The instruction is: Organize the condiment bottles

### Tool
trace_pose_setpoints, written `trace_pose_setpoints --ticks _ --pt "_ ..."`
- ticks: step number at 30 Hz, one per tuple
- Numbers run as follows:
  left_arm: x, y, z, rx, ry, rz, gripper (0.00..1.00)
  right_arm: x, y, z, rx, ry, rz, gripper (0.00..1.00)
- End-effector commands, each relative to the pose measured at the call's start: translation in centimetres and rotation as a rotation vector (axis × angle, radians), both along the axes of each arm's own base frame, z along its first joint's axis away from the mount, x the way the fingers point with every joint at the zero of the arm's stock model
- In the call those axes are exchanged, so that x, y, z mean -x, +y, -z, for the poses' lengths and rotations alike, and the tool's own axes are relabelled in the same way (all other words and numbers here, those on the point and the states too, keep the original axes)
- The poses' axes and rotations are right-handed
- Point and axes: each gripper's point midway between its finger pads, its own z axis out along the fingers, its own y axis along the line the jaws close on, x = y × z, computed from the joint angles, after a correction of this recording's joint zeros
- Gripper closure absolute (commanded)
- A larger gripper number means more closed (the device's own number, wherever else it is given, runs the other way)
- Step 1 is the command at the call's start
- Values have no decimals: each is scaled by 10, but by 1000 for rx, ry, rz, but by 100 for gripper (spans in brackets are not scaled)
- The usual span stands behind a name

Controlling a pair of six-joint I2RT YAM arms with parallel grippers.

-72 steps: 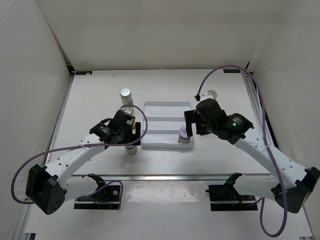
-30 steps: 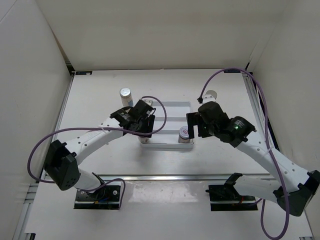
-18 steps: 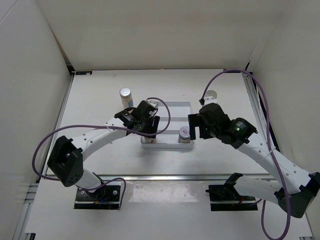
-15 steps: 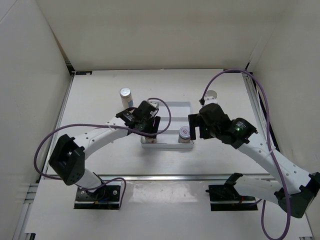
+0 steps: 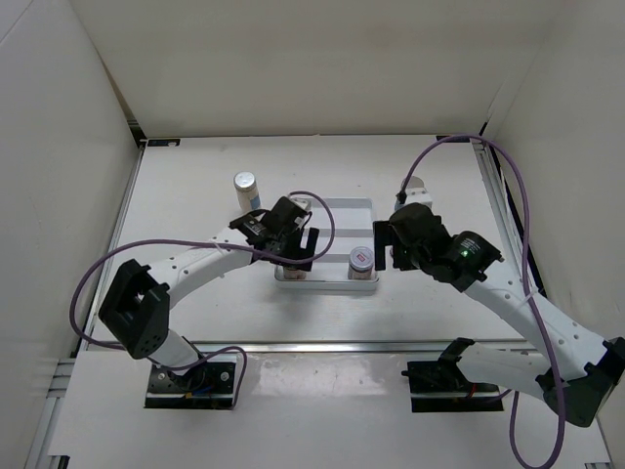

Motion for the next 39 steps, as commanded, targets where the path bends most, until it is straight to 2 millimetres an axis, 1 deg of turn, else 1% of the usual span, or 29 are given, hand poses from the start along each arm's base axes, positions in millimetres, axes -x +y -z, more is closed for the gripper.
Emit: trace_pose_setpoints --ticks 1,3,4,5,6,7,8,9,10,11,12,13,14,15,16,17,18,19,20,21,22,23,24,27,31,32,35,37,39 --pt "-19 -13 -74 111 -162 5 0 -7 -17 -11 13 -60 105 0" --pt "-21 -6 -109 120 -236 2 0 -8 -21 -14 28 -74 121 0" --pt "-26 -2 -135 126 -302 7 0 -10 -29 -14 51 -79 146 0" --pt "-26 7 -150 119 -347 -4 0 -11 -31 -15 64 -86 144 0" --pt "-31 24 -165 83 -421 -56 0 -10 -37 -17 79 -82 161 0" --pt "-24 44 -187 87 -496 -94 0 -15 -43 -18 89 -82 180 0" --pt "-22 61 -194 70 -539 -142 0 -15 -48 -17 104 -75 189 0" --pt "-23 89 -201 20 -596 -237 0 -19 -53 -17 99 -58 201 0" --pt "-16 120 -203 -7 -643 -289 0 -22 -55 -17 114 -47 187 0" --pt "-14 136 -202 -29 -664 -318 0 -24 -58 -14 122 -31 188 0" --pt "-6 155 -208 -22 -703 -346 0 -30 -65 -12 130 -14 213 0" --pt "-3 167 -203 -49 -706 -363 0 -32 -68 -9 137 3 212 0" --pt "-2 183 -186 -102 -691 -381 0 -37 -71 -11 124 10 209 0" --pt "0 191 -180 -121 -686 -403 0 -39 -73 -6 126 32 204 0" --pt "5 198 -176 -121 -691 -418 0 -44 -72 -11 100 22 201 0" --pt "8 203 -162 -135 -680 -451 0 -50 -72 -12 63 32 194 0" --pt "11 206 -159 -122 -683 -473 0 -54 -77 -13 58 23 217 0" --pt "13 210 -158 -100 -693 -510 0 -56 -73 -10 26 46 195 0" --pt "17 220 -159 -91 -711 -572 0 -59 -72 -15 -3 37 198 0" --pt "16 223 -162 -99 -725 -574 0 -66 -76 -10 -19 55 218 0" --pt "16 228 -163 -119 -734 -599 0 -71 -75 -16 -45 50 217 0" --pt "19 243 -168 -155 -756 -661 0 -77 -73 -12 -64 79 204 0" --pt "20 245 -163 -162 -751 -679 0 -80 -69 -12 -72 89 195 0" --pt "16 231 -157 -119 -729 -610 0 -88 -71 -1 -48 135 203 0" --pt "12 220 -155 -106 -720 -574 0 -98 -81 19 -18 175 234 0" --pt "11 220 -153 -112 -713 -572 0 -100 -73 20 -49 180 209 0" --pt "11 218 -152 -107 -710 -565 0 -104 -64 30 -81 198 182 0" --pt "11 218 -152 -107 -710 -565 0 -100 -62 38 -91 219 182 0" --pt "10 217 -151 -113 -704 -563 0 -105 -61 39 -97 203 180 0"
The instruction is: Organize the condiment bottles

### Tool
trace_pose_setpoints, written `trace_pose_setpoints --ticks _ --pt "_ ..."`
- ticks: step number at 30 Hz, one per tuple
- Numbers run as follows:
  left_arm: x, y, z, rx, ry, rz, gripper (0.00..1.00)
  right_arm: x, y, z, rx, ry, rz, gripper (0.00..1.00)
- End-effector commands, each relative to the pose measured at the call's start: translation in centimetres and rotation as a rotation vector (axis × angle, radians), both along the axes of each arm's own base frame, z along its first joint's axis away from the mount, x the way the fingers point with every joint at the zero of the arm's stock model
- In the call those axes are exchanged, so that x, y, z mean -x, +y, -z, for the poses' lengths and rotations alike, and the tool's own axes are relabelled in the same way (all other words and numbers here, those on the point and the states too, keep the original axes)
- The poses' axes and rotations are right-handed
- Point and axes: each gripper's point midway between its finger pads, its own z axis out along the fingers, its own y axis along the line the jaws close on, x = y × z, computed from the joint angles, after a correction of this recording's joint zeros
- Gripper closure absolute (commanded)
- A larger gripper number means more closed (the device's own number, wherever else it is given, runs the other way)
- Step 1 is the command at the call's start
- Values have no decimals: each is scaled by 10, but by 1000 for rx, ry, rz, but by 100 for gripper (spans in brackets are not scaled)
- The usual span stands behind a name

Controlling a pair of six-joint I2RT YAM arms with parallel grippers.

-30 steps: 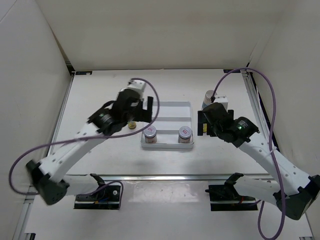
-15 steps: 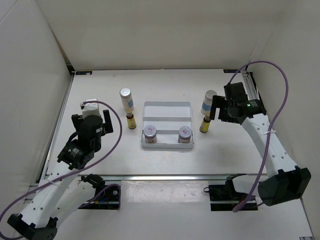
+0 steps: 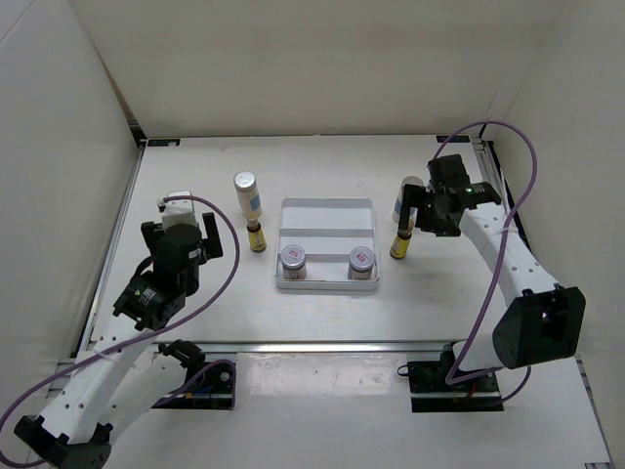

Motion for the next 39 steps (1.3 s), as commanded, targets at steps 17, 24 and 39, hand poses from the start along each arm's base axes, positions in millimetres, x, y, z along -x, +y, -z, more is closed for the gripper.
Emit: trace_pose_setpoints --ticks 17,24,39 --pt "-7 -7 2 13 3 13 0 -28 23 26 -29 -5 -56 7" --pt "-7 -7 2 13 3 13 0 -29 23 36 -5 18 -54 25" --pt "-7 -9 2 8 7 24 0 -32 21 50 58 47 -67 51"
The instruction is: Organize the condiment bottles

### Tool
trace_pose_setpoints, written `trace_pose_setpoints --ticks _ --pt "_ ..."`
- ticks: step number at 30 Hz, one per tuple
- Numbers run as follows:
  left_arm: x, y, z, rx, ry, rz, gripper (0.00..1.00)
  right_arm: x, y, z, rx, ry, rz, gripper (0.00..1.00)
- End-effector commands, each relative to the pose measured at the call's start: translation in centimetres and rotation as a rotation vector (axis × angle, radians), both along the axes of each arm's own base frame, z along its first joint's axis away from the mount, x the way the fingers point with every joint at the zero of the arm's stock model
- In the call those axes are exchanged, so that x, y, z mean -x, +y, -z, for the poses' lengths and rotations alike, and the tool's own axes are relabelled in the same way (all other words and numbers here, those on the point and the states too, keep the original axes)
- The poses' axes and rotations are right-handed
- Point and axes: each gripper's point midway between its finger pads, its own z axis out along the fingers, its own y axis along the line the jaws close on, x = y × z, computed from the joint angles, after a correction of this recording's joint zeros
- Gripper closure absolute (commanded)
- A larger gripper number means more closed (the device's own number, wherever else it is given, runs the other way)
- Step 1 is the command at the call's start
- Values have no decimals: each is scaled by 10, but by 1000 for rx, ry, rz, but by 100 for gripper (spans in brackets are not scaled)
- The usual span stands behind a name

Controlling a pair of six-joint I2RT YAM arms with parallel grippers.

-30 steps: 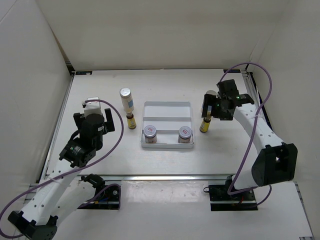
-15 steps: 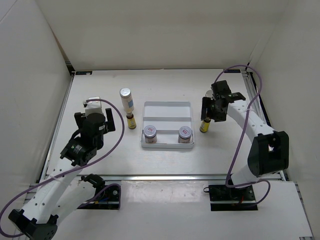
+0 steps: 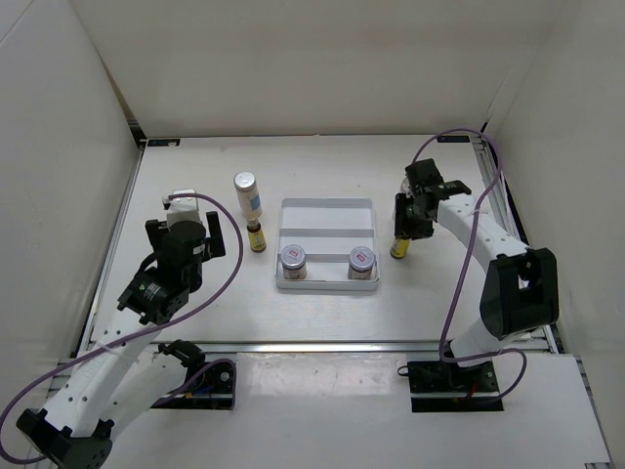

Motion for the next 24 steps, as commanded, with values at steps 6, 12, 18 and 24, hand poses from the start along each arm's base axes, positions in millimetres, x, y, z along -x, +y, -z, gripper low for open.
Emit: trace_pose_setpoints --ticks 6,12,18,24 --pt "-3 -5 -2 14 -11 15 0 -21 -6 -9 72 -65 -6 53" --pt "-3 -5 -2 14 -11 15 0 -24 -7 -12 83 -79 -9 73" --pt "-3 -5 -2 14 -11 15 0 -23 3 -50 92 -161 -32 86" --pt "-3 -5 -2 14 -11 15 0 -16 30 -88 48 -220 -112 86"
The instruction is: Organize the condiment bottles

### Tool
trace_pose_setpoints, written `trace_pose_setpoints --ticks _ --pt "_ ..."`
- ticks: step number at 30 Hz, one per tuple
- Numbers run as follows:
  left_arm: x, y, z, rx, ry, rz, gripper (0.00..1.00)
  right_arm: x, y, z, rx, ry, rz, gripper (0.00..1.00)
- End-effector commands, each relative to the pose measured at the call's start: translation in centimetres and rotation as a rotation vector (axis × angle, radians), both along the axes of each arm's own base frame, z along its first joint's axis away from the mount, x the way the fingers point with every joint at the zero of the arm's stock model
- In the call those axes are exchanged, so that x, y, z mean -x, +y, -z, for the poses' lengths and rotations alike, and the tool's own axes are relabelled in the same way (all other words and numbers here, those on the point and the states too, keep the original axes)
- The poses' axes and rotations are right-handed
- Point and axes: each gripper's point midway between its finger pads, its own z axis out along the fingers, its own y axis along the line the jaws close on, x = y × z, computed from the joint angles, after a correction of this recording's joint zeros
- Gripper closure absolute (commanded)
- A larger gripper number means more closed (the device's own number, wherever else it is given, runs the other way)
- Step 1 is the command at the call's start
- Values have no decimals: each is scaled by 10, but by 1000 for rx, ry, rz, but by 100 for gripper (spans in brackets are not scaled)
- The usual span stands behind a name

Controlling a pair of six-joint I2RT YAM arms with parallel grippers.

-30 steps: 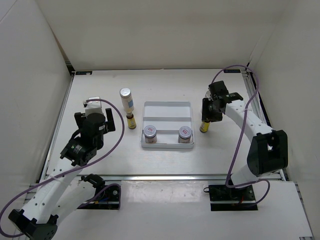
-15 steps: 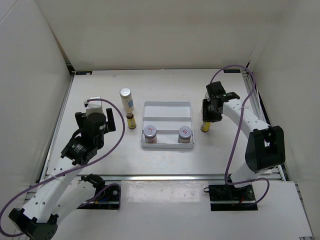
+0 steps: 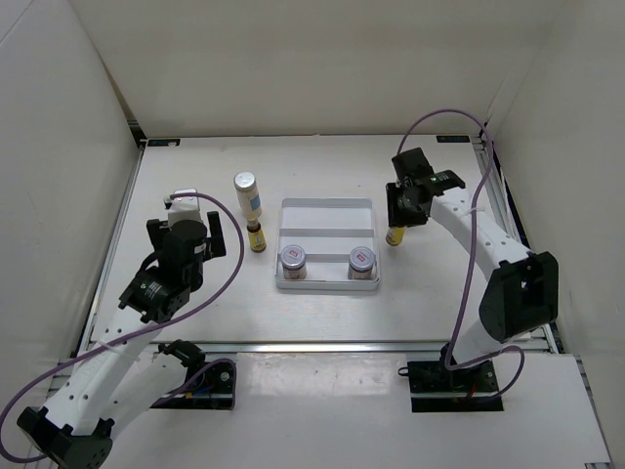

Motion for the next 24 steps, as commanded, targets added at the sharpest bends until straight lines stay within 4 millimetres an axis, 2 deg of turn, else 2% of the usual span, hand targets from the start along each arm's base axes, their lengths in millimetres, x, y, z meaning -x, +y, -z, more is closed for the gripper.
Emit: trace_pose_setpoints --ticks 1,5,10,12,16,18,24 --pt "-2 -4 -4 18 -19 14 0 -5 23 -63 -69 -157 -70 87" --pt "-2 -4 -4 18 -19 14 0 2 49 -71 -118 -160 -145 87" --pt "-2 -5 -4 21 -17 22 0 7 70 -47 -89 -96 -207 87" --pt "-2 -5 -4 21 -17 22 0 2 77 -36 -83 -81 -216 87" --pt "-2 -5 -4 21 -17 22 0 -3 82 -12 -71 -34 -221 87" --pt "-2 -5 -4 21 -17 22 0 -8 85 -4 -70 -33 -221 87" --pt "-2 -5 -4 21 -17 22 0 -9 86 12 -58 -6 -220 87"
